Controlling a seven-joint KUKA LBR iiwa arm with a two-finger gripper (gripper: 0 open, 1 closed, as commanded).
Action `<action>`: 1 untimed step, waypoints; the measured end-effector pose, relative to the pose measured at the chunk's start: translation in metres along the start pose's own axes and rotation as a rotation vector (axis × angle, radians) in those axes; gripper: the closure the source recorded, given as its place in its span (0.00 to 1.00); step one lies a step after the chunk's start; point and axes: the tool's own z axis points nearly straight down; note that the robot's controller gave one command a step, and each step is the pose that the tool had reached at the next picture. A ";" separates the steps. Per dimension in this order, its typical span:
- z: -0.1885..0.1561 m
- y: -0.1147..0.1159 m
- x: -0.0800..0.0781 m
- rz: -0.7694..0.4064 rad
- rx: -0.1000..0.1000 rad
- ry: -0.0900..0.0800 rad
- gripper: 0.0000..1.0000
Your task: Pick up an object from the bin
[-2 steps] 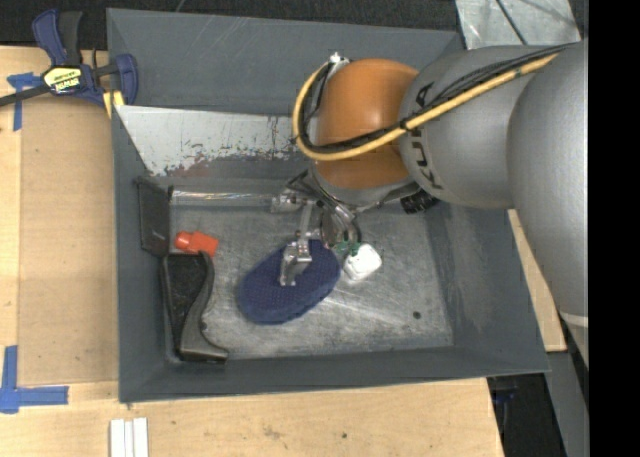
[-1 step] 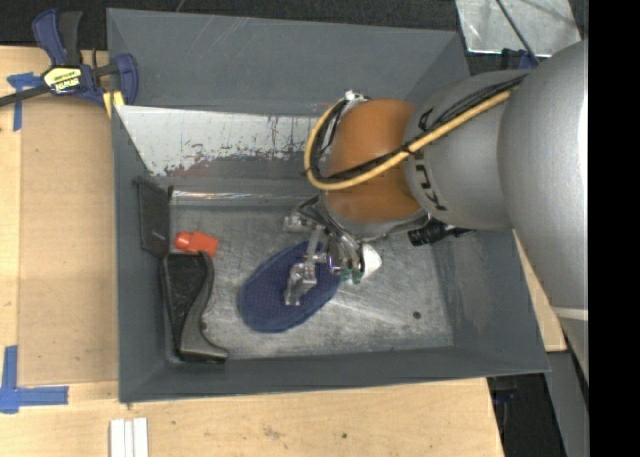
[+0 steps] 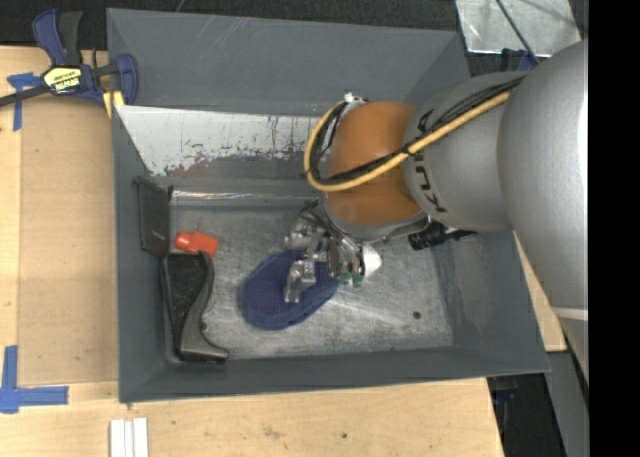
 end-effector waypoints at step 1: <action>-0.132 0.016 -0.001 -0.136 0.004 -0.012 1.00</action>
Offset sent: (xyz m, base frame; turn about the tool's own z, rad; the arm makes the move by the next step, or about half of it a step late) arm 0.0005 0.0152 0.1269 -0.1357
